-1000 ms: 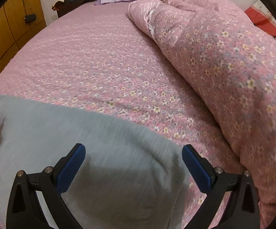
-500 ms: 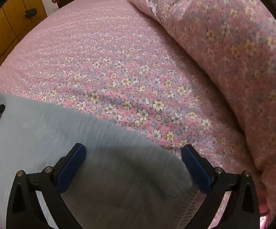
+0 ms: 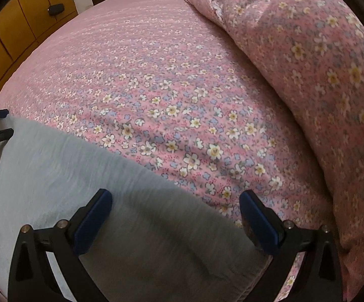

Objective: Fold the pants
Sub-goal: 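Lower both open tools toward the sweatpants leg hems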

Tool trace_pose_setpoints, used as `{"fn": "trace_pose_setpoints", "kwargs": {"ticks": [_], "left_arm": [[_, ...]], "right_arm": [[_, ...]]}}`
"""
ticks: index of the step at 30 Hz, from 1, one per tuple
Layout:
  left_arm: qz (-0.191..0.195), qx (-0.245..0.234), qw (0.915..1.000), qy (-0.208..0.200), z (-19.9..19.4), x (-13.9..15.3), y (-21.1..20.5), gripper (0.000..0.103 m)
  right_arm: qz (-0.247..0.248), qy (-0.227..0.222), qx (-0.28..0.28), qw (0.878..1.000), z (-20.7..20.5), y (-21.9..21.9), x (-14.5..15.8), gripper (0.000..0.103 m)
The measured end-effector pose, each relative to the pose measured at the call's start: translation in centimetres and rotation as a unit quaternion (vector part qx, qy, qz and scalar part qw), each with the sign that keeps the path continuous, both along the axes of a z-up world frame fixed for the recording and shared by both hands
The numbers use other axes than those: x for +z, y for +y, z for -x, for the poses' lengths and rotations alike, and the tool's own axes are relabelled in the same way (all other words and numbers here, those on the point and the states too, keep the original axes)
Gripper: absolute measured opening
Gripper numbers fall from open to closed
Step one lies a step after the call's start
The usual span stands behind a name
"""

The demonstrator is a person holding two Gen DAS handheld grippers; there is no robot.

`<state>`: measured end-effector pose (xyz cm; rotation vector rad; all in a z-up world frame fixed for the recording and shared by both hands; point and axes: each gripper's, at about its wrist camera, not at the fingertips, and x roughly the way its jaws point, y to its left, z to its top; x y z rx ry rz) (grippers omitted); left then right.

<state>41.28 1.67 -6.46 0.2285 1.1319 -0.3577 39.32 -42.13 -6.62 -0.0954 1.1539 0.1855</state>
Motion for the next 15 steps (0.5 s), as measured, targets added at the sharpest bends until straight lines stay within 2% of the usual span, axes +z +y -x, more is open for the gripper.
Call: {"fn": "trace_pose_setpoints", "kwargs": {"ticks": [8, 15], "left_arm": [[0.003, -0.004, 1.0000, -0.007, 0.5, 0.0, 0.2, 0.098], [0.007, -0.017, 0.9997, -0.018, 2.3, 0.6, -0.4, 0.080]], "right_arm": [[0.003, -0.009, 0.001, 1.000, -0.5, -0.1, -0.3, 0.103], [-0.001, -0.013, 0.003, 1.000, 0.3, -0.4, 0.0, 0.102]]}}
